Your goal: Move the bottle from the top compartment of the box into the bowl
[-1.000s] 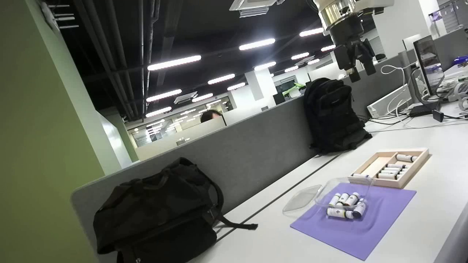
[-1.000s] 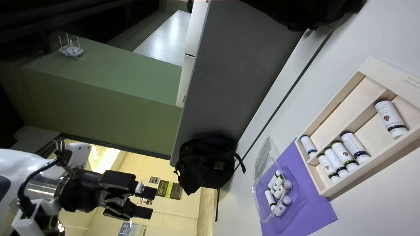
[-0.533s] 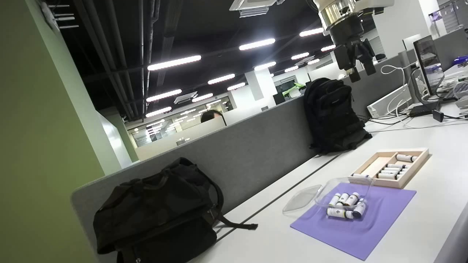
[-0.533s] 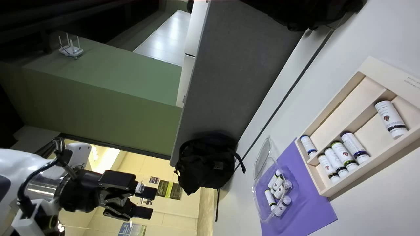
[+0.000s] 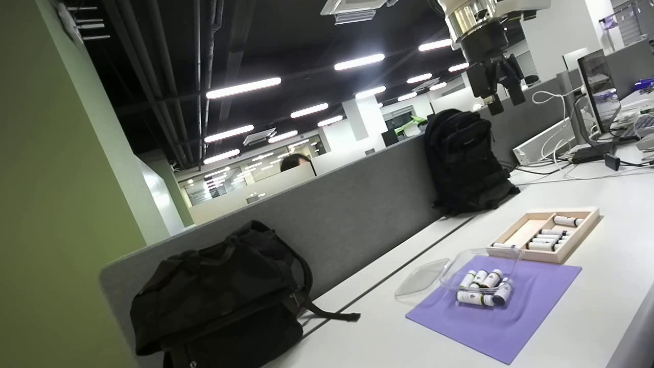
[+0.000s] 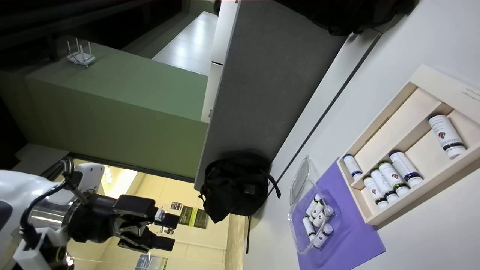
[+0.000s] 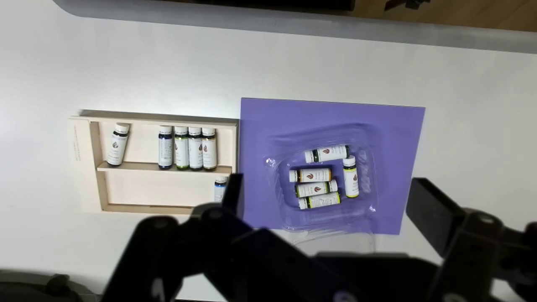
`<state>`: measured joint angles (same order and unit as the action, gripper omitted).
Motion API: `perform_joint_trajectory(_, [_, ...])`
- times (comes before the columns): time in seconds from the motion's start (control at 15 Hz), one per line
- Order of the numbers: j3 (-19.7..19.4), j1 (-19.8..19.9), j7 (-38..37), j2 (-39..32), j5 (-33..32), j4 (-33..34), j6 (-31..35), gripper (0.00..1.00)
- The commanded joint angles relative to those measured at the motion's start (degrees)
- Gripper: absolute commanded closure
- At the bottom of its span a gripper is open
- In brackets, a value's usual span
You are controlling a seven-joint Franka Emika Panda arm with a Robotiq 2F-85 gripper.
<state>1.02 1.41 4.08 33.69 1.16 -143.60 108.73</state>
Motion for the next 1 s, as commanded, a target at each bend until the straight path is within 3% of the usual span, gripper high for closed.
perform_joint_trajectory(0.0, [-1.17, 0.17, -0.37, -2.51, -1.42, -0.17, 4.25, 0.00])
perform_joint_trajectory(0.4, [-6.57, 4.07, 3.44, -16.37, -4.88, 1.63, 16.13, 0.00])
perform_joint_trajectory(0.53, [-8.17, 6.05, 2.26, -22.63, -5.68, 5.30, 14.69, 0.00])
perform_joint_trajectory(0.6, [-7.35, 4.72, 3.40, -16.81, -4.65, 0.54, 16.28, 0.00])
perform_joint_trajectory(0.93, [-8.42, 6.05, 3.56, -23.06, -4.75, 4.17, 16.19, 0.00])
